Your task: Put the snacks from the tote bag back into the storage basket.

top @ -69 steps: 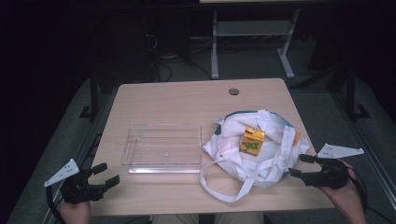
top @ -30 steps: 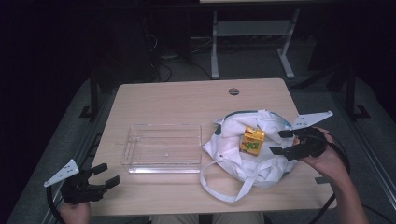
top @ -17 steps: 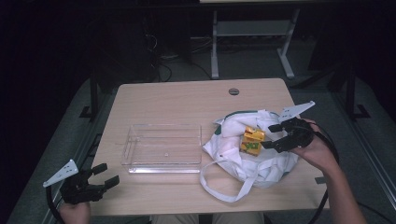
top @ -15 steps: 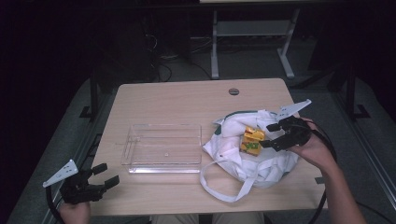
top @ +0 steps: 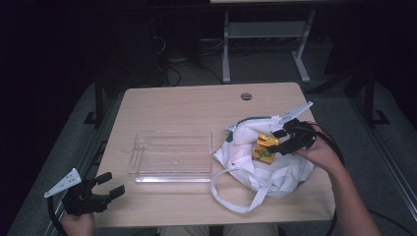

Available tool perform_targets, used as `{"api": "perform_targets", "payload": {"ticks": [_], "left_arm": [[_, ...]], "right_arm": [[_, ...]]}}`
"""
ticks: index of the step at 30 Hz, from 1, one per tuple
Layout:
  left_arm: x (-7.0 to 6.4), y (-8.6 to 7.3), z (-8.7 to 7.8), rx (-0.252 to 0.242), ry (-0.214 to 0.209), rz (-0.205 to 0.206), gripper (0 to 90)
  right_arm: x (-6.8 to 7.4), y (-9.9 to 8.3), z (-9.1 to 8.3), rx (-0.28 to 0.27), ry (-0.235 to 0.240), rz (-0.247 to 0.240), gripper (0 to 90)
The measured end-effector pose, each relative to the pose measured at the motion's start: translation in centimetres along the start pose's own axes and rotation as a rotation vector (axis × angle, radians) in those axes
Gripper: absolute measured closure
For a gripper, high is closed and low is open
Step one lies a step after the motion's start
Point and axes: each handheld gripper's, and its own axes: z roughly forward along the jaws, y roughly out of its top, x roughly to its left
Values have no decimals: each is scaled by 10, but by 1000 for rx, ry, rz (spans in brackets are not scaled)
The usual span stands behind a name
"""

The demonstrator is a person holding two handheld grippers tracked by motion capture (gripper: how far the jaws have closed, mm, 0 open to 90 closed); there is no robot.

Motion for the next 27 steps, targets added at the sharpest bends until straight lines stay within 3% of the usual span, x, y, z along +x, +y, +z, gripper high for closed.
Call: {"api": "perform_targets", "payload": {"ticks": [15, 27], "left_arm": [[-1, 0, -1, -3, 1, -3, 126], [-1, -1, -1, -7, -2, -3, 126]], "right_arm": [[-2, 8, 22, 46, 1, -35, 408], [-2, 9, 25, 55, -17, -71, 457]]}}
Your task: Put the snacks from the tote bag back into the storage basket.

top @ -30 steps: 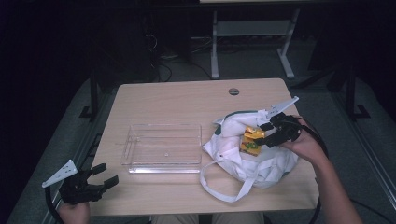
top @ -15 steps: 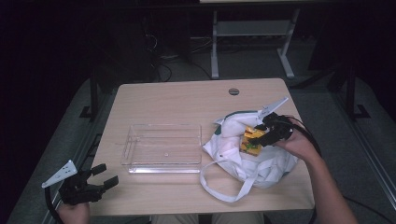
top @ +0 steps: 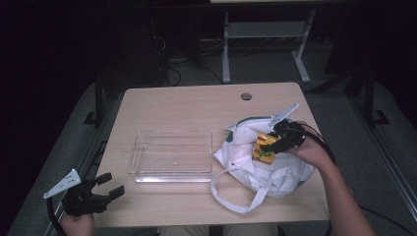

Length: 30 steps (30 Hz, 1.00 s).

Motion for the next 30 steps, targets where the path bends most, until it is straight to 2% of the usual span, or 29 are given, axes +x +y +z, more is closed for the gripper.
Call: {"api": "perform_targets", "payload": {"ticks": [6, 10, 16, 20, 30], "left_arm": [[0, 0, 0, 1, 0, -1, 126], [0, 0, 0, -1, 0, -1, 126], [0, 0, -1, -5, 1, -6, 126], [0, 0, -1, -5, -1, -5, 126], [-1, 0, 0, -2, -2, -5, 126]], "right_arm": [[0, 0, 0, -4, -11, -8, 479], [3, 6, 0, 27, -21, -21, 497], [3, 8, -3, 28, -14, -3, 507], [7, 10, -7, 32, -28, -14, 510], [12, 13, -25, -1, -7, -13, 513]]}}
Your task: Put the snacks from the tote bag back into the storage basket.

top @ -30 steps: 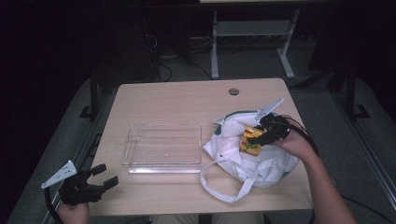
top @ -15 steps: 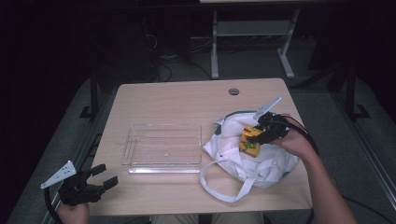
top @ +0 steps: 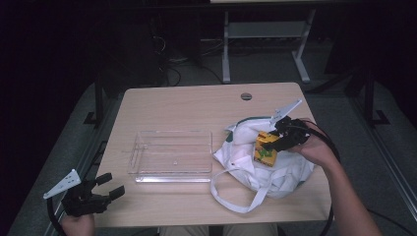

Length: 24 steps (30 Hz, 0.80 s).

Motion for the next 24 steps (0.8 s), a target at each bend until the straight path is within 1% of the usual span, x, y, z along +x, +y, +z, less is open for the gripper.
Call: {"api": "perform_targets", "payload": {"ticks": [7, 9, 14, 15, 18, 23, 24], "left_arm": [[0, 0, 0, 0, -1, -1, 126], [-1, 0, 0, -2, -1, 0, 126], [0, 0, -1, -2, 0, 2, 126], [0, 0, -1, -2, 0, 2, 126], [0, 0, -1, -3, 0, 2, 126], [0, 0, -1, -4, 0, 1, 126], [0, 0, -1, -4, -1, 1, 126]], "right_arm": [[6, 8, -14, -27, 18, -8, 513], [8, 10, -17, -29, 22, -18, 513], [12, 16, -23, -40, 33, -22, 513], [12, 17, -23, -46, 32, -32, 513], [15, 22, -27, -43, 34, -36, 513], [19, 30, -32, -58, 41, -56, 514], [21, 33, -35, -63, 51, -56, 514]]}}
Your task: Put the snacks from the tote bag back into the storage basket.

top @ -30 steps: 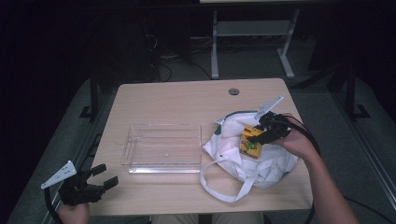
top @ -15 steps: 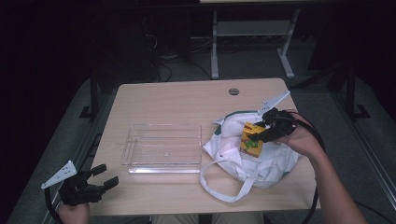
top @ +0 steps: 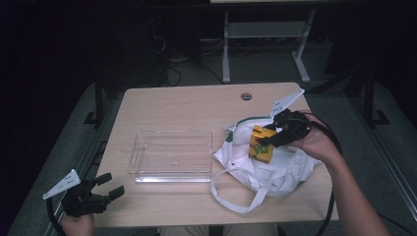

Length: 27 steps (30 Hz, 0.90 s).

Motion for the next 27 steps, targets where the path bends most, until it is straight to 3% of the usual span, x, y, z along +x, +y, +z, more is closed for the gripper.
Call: {"api": "perform_targets", "payload": {"ticks": [13, 27], "left_arm": [[0, 0, 0, -4, 1, 1, 126], [0, 0, -1, -6, 2, -6, 126]], "right_arm": [[10, 19, -10, -18, 6, -46, 514], [24, 43, -1, -21, 43, -98, 514]]}}
